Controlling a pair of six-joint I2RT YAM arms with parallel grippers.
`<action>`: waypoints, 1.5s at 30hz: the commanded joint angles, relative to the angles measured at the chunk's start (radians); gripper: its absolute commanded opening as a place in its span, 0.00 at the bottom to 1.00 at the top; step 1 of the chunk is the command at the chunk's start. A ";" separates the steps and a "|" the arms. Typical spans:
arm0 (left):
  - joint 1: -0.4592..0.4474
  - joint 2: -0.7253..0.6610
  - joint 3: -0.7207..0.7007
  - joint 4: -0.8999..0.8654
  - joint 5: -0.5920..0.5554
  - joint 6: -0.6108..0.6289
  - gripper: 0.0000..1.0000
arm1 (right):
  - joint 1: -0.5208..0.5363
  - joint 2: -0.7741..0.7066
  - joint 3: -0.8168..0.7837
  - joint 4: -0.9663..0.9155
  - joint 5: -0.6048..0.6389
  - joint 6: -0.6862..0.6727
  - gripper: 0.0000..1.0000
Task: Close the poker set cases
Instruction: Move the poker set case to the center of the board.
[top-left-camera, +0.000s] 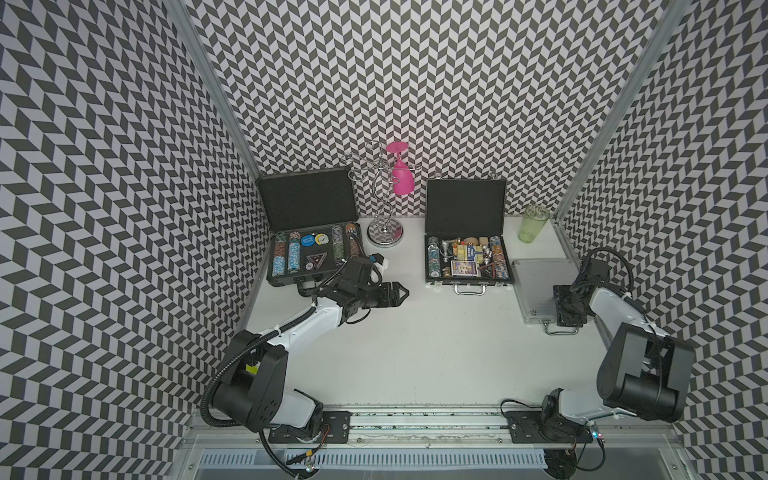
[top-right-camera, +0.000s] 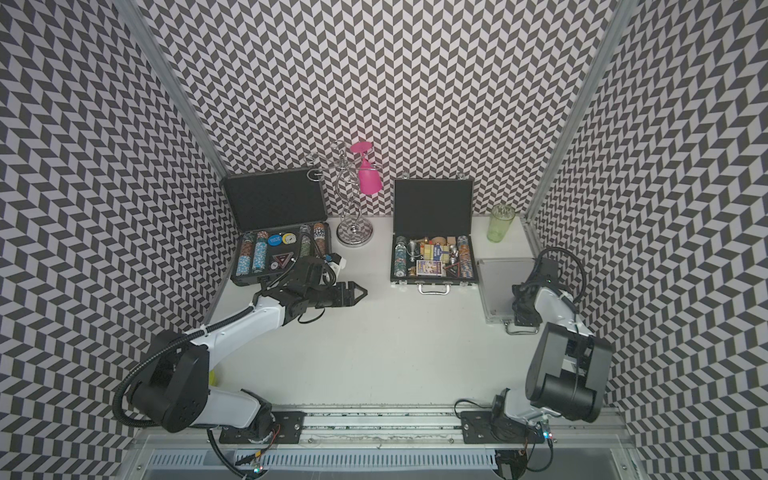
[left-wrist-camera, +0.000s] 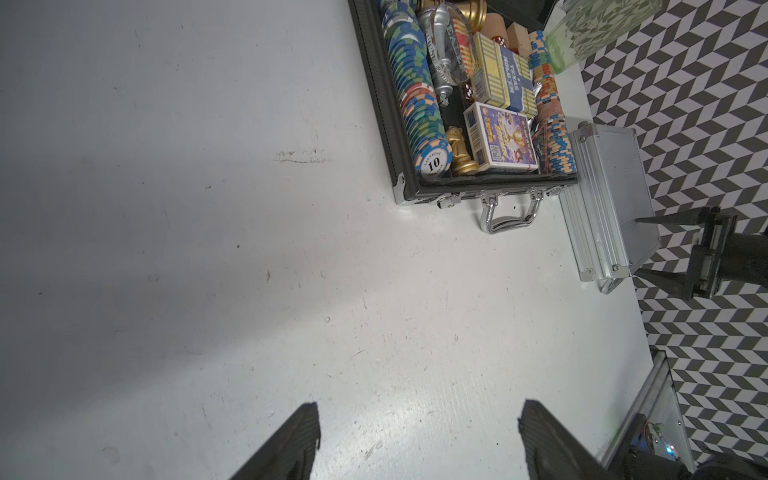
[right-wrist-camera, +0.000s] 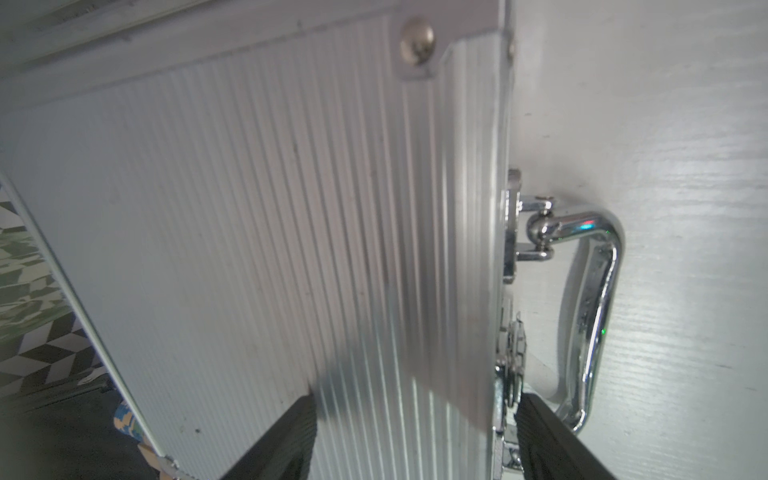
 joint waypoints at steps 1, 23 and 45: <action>0.006 0.018 0.001 0.045 0.025 -0.008 0.79 | 0.048 0.019 0.002 0.030 -0.003 0.078 0.76; 0.033 -0.019 -0.041 0.015 -0.002 0.009 0.79 | 0.043 0.137 0.048 0.137 0.049 0.097 0.68; 0.036 0.046 -0.006 -0.013 -0.026 0.024 0.79 | 0.005 0.293 0.194 0.183 0.062 0.056 0.68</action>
